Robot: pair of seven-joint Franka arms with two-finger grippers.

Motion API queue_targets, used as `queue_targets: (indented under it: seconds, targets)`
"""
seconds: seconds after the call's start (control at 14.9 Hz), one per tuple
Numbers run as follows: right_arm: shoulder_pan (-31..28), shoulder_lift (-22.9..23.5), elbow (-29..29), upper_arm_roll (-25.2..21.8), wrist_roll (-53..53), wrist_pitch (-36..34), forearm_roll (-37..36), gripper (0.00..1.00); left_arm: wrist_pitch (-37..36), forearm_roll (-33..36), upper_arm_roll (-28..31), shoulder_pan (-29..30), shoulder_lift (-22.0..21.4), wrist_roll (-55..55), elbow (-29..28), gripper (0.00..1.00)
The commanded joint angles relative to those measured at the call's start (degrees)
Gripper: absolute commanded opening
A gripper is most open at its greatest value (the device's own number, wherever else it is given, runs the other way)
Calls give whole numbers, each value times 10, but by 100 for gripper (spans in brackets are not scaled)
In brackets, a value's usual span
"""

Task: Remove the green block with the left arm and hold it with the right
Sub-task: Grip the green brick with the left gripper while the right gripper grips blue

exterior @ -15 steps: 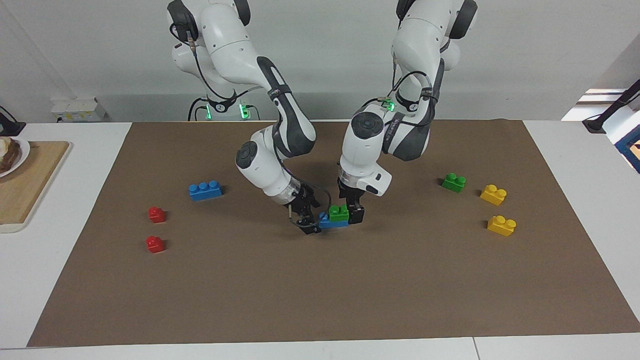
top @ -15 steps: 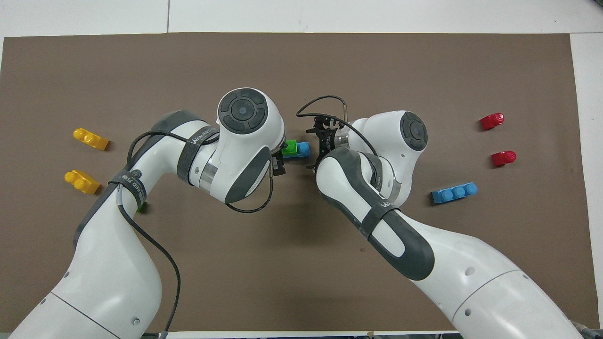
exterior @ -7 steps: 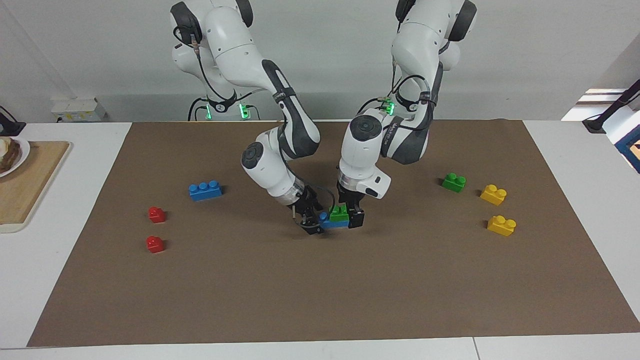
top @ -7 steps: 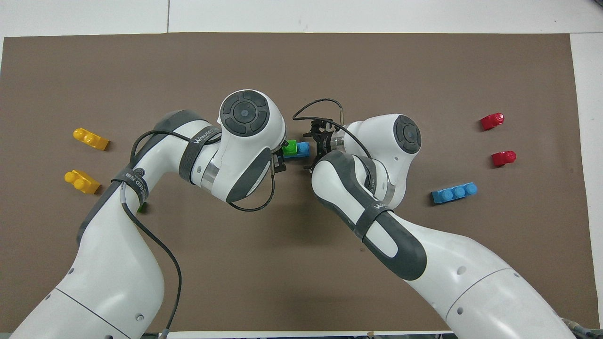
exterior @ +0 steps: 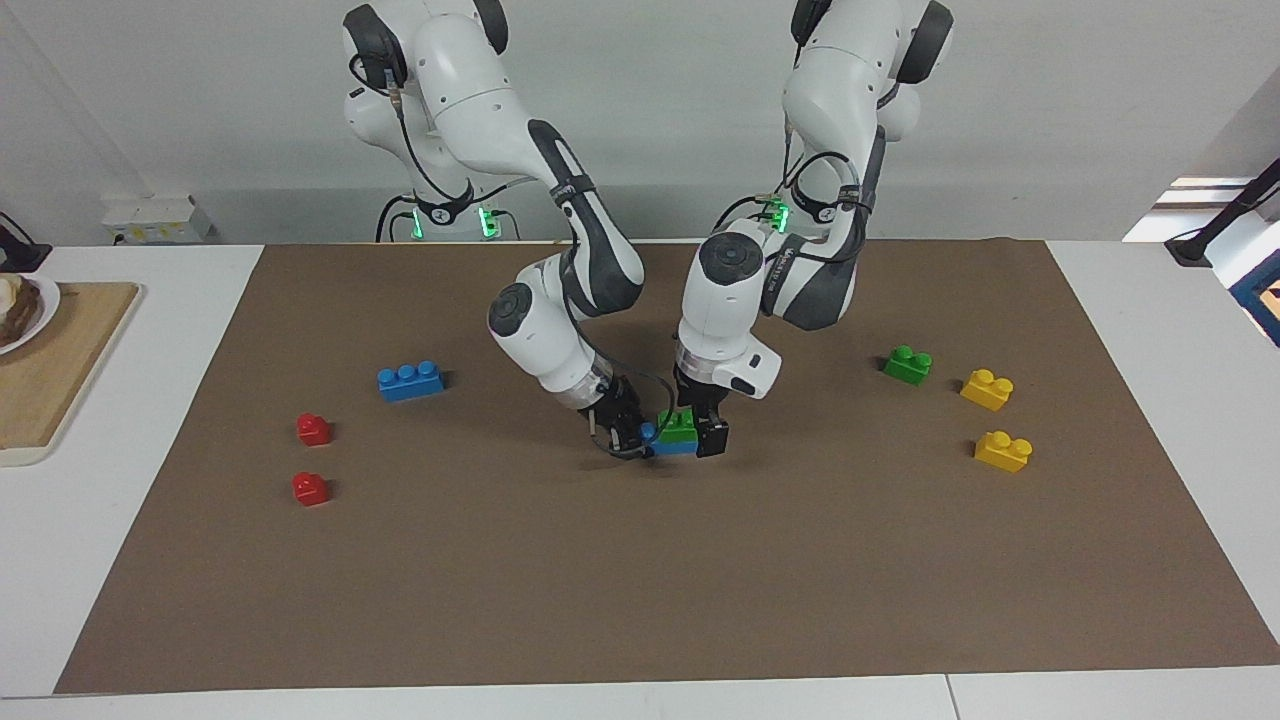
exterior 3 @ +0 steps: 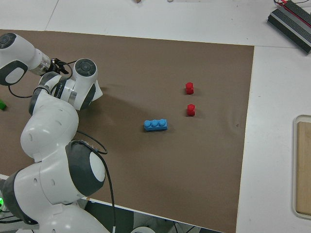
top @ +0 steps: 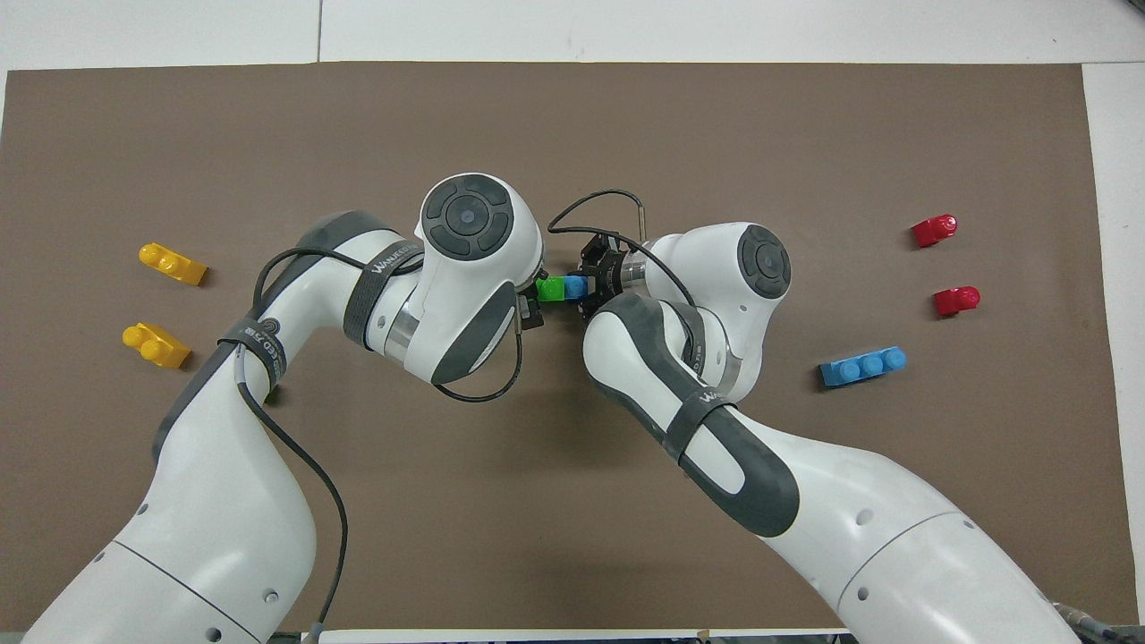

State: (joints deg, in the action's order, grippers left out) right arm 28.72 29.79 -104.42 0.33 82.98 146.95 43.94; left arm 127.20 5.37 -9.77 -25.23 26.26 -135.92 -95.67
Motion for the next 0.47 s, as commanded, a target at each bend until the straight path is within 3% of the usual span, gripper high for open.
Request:
queue_targets:
  seconds: [0.0, 0.27, 0.4]
  targets:
    - [3, 3, -3, -1, -1, 15, 14, 0, 8, 12, 9, -10, -1, -13, -10, 100]
    - [2, 4, -4, -1, -1, 17, 14, 0, 2, 12, 9, -10, -1, -13, -10, 99]
    - [2, 4, -5, -1, -1, 18, 14, 0, 2, 14, 9, -10, -1, -12, -9, 75]
